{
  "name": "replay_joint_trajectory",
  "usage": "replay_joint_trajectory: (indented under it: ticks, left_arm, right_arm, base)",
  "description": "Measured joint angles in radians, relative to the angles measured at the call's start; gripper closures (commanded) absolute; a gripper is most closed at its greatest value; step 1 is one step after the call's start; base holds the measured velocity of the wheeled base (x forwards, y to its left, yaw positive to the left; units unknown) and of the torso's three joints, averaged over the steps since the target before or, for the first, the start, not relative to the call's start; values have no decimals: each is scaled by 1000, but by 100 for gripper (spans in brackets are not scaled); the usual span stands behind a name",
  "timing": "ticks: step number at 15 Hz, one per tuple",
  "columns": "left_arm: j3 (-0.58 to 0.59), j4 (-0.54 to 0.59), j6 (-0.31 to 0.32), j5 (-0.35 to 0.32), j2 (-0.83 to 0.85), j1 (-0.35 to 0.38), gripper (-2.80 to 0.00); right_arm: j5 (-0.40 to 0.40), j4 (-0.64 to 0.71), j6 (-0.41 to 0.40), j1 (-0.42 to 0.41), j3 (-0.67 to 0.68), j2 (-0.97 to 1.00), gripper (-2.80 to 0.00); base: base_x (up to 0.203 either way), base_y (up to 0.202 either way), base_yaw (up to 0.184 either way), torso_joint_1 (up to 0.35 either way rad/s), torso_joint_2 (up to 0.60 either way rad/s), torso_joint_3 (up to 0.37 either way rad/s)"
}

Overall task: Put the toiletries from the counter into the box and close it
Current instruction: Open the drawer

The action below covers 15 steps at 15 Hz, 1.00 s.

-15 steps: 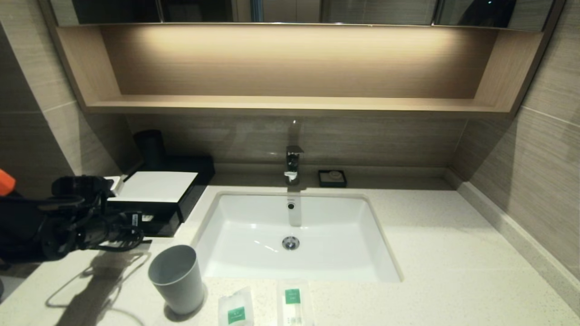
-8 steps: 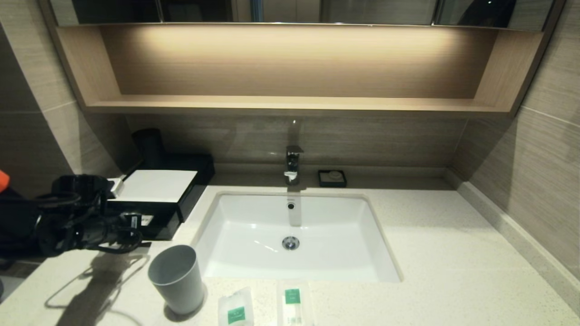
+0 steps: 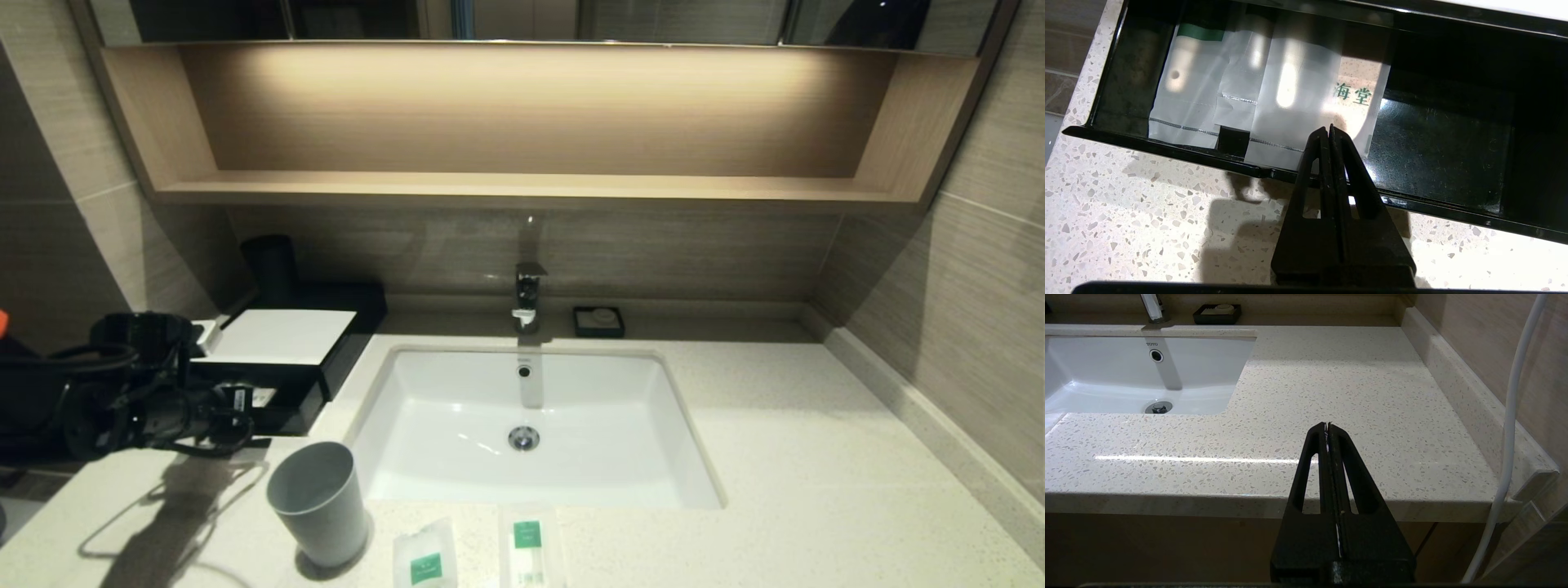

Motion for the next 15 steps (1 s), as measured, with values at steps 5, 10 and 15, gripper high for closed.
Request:
replay_joint_trajectory:
  ticks: [5,10,15]
  left_arm:
    - [-2,35,0,1,-14,0,0]
    - [-36,164,0,1,-41,0,0]
    - [-86,304,-1,1,-59,0,0]
  right_arm:
    - [0,0,0,0,0,0,0]
    - [0,0,0,0,0,0,0]
    - [0,0,0,0,0,0,0]
  base:
    - [0,0,0,0,0,0]
    - [0,0,0,0,0,0]
    - [0,0,0,0,0,0]
